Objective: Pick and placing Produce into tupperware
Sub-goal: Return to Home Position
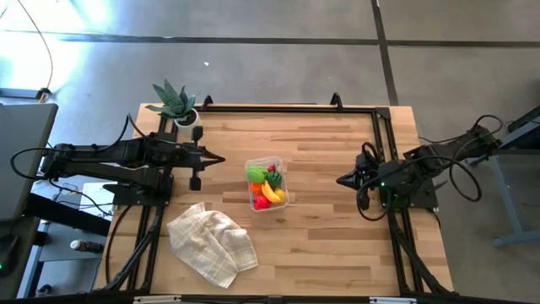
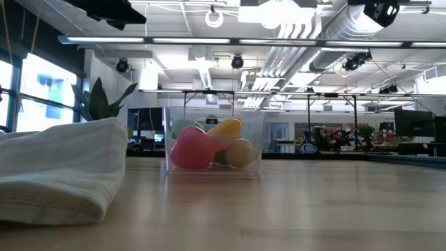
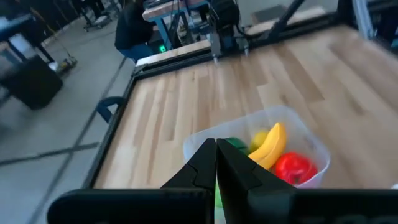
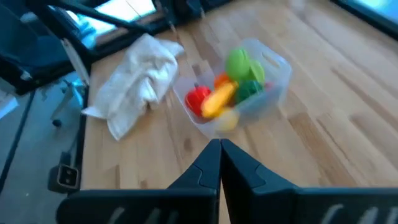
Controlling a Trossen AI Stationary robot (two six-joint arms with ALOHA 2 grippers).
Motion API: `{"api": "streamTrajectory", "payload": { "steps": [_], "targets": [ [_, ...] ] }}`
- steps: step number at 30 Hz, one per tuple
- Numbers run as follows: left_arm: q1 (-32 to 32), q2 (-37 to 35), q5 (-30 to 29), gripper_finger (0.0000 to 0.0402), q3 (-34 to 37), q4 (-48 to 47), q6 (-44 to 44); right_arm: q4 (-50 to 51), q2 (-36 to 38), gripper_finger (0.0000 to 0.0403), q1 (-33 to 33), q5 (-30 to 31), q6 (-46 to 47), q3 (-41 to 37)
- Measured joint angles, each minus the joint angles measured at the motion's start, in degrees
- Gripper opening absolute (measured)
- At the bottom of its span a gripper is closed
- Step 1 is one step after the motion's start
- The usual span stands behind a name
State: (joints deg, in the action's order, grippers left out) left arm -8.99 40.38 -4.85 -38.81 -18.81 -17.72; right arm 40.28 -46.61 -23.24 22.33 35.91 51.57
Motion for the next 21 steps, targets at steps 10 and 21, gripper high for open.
{"api": "streamTrajectory", "payload": {
  "steps": [10,21],
  "targets": [
    [0.0,0.0,0.1,0.0003,0.0,-2.4,9.0,-8.4,3.0,0.0,0.0,-1.4,-9.3,0.0],
    [0.0,-4.3,7.7,0.0003,0.0,10.3,11.4,-6.2,18.6,0.0,0.0,-1.2,-14.5,0.0]
  ]
}}
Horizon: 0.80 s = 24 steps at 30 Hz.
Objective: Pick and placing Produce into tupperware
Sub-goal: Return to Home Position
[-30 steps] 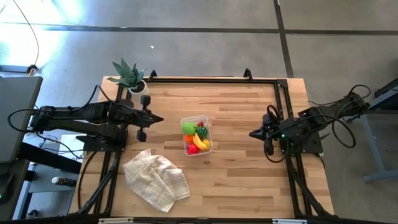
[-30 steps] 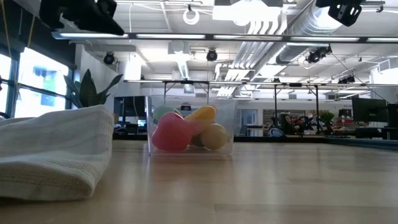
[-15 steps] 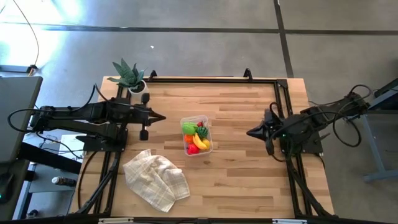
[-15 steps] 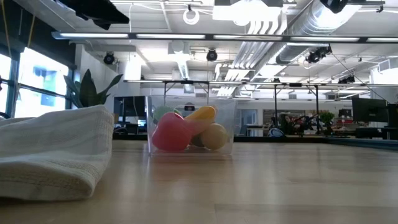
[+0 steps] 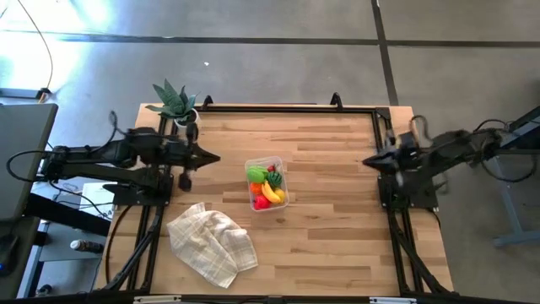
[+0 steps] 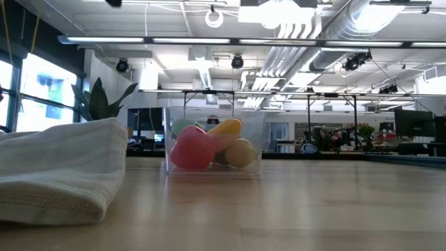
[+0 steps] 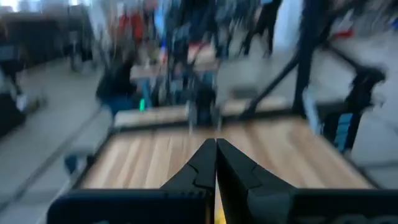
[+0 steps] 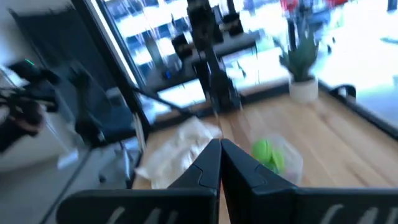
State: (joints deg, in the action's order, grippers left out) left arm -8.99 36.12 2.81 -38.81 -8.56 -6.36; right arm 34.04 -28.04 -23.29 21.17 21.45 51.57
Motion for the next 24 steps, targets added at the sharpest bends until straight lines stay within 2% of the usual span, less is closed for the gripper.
{"api": "streamTrajectory", "payload": {
  "steps": [4,17,19,24],
  "targets": [
    [0.0,-7.1,0.5,0.0003,0.0,1.5,-2.1,-2.3,5.3,0.0,0.0,-0.5,-2.9,0.0],
    [0.0,-33.4,-11.7,0.0003,0.0,-13.2,-3.5,-3.0,18.6,0.0,0.0,-2.4,-7.0,0.0],
    [0.0,-35.8,-11.9,0.0003,0.0,-14.0,-3.3,-3.1,20.8,0.0,0.0,-2.6,-8.0,0.0],
    [0.0,-35.5,-11.6,0.0003,-0.4,-15.6,-3.1,-3.0,26.0,0.0,0.0,-2.6,-10.1,0.0]
  ]
}}
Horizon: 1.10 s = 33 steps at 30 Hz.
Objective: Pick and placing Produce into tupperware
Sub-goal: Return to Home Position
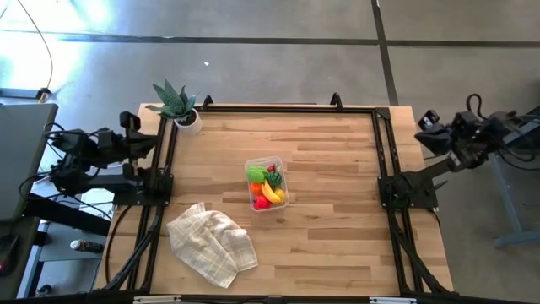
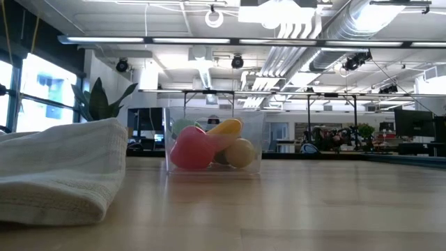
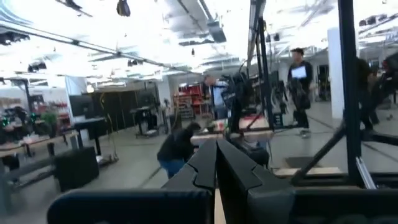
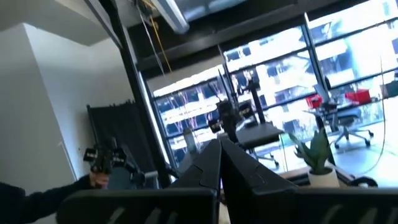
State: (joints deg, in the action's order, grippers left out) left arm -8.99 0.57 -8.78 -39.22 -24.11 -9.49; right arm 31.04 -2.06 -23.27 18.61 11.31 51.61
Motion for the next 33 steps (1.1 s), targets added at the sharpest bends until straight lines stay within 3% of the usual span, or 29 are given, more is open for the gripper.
{"api": "streamTrajectory", "payload": {
  "steps": [10,16,25,33],
  "targets": [
    [0.0,-0.2,2.1,0.0003,1.1,0.2,0.6,-1.2,1.8,0.0,0.0,0.0,-1.0,-3.4],
    [0.0,-0.2,5.2,0.0003,9.0,8.4,1.0,-24.9,1.7,0.0,0.0,-6.8,-1.1,-20.0],
    [0.0,-0.1,7.0,0.0003,23.5,25.6,4.5,-56.3,1.8,0.0,0.0,-8.3,3.2,-40.3],
    [0.0,-0.2,7.0,0.0003,35.2,42.6,8.2,-69.4,1.8,0.0,0.0,-8.3,7.9,-50.5]
  ]
}}
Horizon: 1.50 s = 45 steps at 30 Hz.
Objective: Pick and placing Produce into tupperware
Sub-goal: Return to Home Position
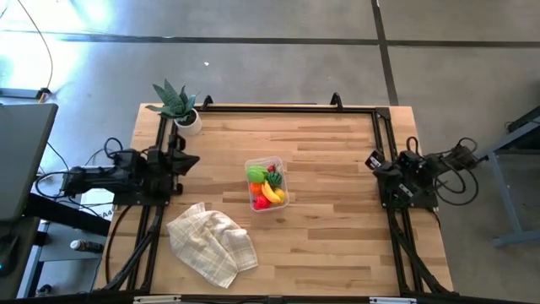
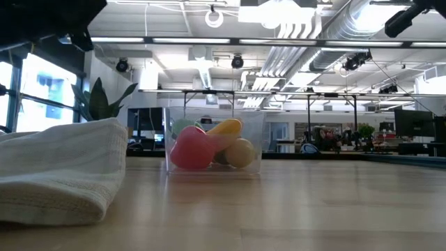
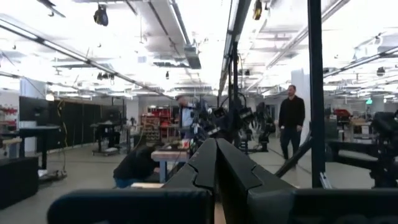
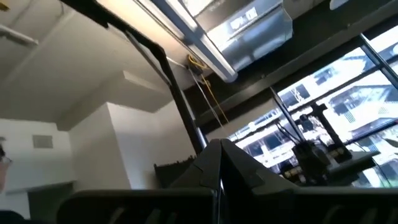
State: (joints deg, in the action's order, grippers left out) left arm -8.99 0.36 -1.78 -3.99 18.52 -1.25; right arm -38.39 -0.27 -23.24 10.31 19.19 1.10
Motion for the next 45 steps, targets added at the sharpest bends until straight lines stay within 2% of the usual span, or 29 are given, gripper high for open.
{"api": "streamTrajectory", "payload": {
  "steps": [5,11,15,19,23,31,45],
  "targets": [
    [0.0,0.0,-0.3,0.0003,3.5,3.1,1.2,0.0,0.0,0.0,0.0,0.1,0.4,-0.4],
    [0.0,0.0,-0.6,0.0003,3.5,-1.2,-0.1,4.6,0.0,0.0,0.0,0.3,0.0,-0.4],
    [0.0,0.0,-0.9,0.0003,3.5,-8.1,-4.5,13.9,0.0,0.0,0.0,4.6,-0.8,-0.4],
    [0.0,0.0,-0.8,0.0003,3.5,-17.2,-6.2,26.0,0.0,0.0,0.0,6.0,-1.7,-0.4],
    [0.0,1.2,-0.3,0.0003,3.5,-17.3,-6.1,36.1,-0.1,0.0,0.0,5.8,-1.7,-0.2],
    [0.0,1.4,-0.2,0.0003,3.4,-17.5,-6.1,36.5,-1.6,0.0,0.0,5.7,-7.6,-0.1],
    [0.0,1.4,-0.3,0.0003,3.4,-17.5,-6.2,36.6,-1.6,0.0,0.0,5.6,-2.6,-0.1]
  ]
}}
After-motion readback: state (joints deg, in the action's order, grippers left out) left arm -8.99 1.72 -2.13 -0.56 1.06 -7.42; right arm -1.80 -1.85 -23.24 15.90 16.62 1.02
